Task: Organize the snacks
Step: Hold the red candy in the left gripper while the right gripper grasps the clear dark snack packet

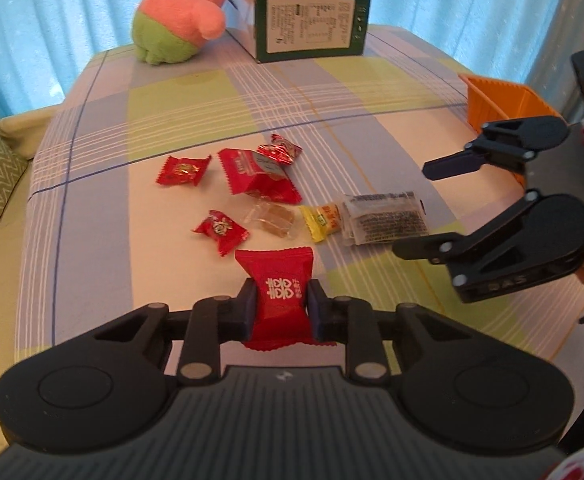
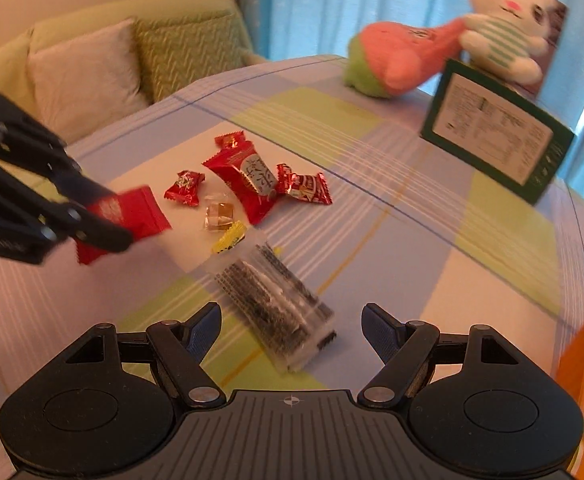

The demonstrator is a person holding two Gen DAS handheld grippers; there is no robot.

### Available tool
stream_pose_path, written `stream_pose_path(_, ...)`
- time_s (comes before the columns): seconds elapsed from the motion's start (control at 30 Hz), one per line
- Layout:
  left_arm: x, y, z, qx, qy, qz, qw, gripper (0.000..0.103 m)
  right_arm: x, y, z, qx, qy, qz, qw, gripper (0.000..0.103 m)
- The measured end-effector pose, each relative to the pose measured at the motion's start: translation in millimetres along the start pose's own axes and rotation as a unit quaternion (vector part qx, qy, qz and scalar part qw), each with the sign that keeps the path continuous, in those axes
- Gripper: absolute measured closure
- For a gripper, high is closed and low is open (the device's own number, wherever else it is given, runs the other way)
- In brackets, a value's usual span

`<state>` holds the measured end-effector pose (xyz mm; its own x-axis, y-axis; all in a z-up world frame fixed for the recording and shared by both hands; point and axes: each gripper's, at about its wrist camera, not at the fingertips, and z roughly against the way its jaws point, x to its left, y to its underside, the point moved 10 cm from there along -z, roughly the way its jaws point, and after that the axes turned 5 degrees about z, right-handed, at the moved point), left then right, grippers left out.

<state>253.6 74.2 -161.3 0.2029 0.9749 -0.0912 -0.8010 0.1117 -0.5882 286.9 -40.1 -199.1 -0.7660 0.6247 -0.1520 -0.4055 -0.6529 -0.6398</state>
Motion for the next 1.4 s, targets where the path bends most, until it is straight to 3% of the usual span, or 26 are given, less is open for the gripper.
stream_pose_path(0.07, 3, -1, 4, -0.006, -0.002, 0.010, 0.9999, 0.080, -1, -1, -11, 0.011, -0.003, 0.011, 1.000, 0.026)
stream_pose_path(0.13, 5, -1, 8, -0.010, -0.005, 0.014, 0.9998, 0.080, 1, -2, -19, 0.023, -0.015, 0.016, 0.999, 0.043)
stream_pose_path(0.33, 3, 3, 12, -0.009, -0.002, 0.026, 0.9996, 0.080, 9, -1, -17, 0.037, -0.027, 0.008, 0.999, 0.062)
stream_pose_path(0.6, -11, 8, 26, -0.011, -0.002, 0.041, 0.9991, 0.080, 17, 17, 27, 0.017, -0.009, -0.098, 0.995, 0.064)
stream_pose_path(0.93, -51, 20, 61, -0.023, -0.002, 0.056, 0.9981, 0.080, 13, 41, 111, -0.002, 0.038, -0.224, 0.974, 0.064)
stream_pose_path(1.4, -117, 16, 111, -0.056, 0.017, 0.069, 0.9959, 0.080, 8, 67, 211, -0.045, 0.085, -0.273, 0.957, 0.064)
